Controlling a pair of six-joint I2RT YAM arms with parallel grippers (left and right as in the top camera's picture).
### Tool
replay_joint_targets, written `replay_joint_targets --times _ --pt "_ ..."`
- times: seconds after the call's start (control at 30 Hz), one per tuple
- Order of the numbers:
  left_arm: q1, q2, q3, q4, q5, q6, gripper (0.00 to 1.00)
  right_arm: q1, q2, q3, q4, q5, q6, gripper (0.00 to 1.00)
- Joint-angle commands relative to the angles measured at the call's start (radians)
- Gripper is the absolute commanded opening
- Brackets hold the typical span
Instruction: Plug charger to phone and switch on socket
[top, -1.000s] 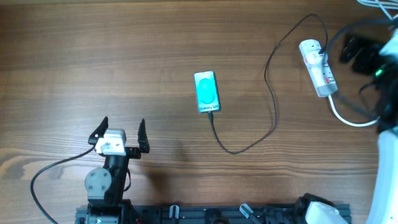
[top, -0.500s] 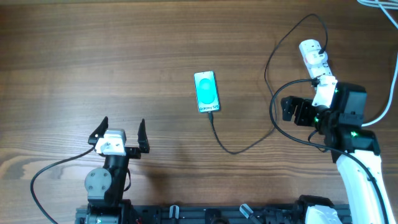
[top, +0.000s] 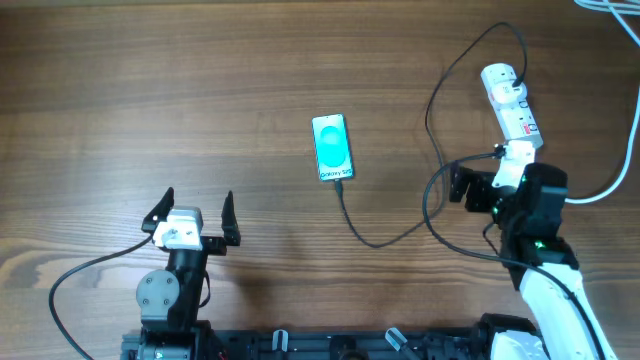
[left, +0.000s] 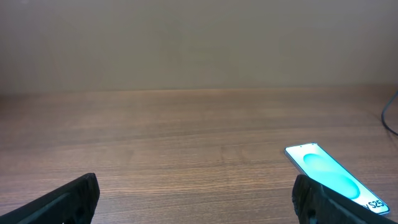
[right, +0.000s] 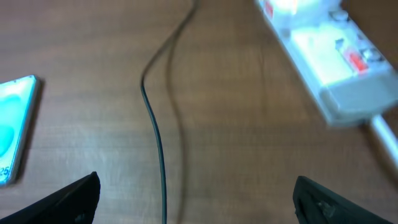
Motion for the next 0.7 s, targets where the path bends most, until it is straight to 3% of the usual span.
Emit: replay_joint_targets --times 0.0,0.4,0.67 --pt "0.006 -0.009 -0.003 -0.008 -0.010 0.015 1.00 0.006 0.002 0.000 0.077 -0.025 -0.053 1.00" --pt "0.006 -0.009 -0.003 -0.008 -0.010 0.015 1.00 0.006 0.005 -0.213 0.416 -0.025 -0.053 1.00" --pt "0.006 -0.009 -0.003 -0.008 -0.010 0.015 1.00 0.006 0.004 -0.288 0.461 -0.022 -0.053 1.00"
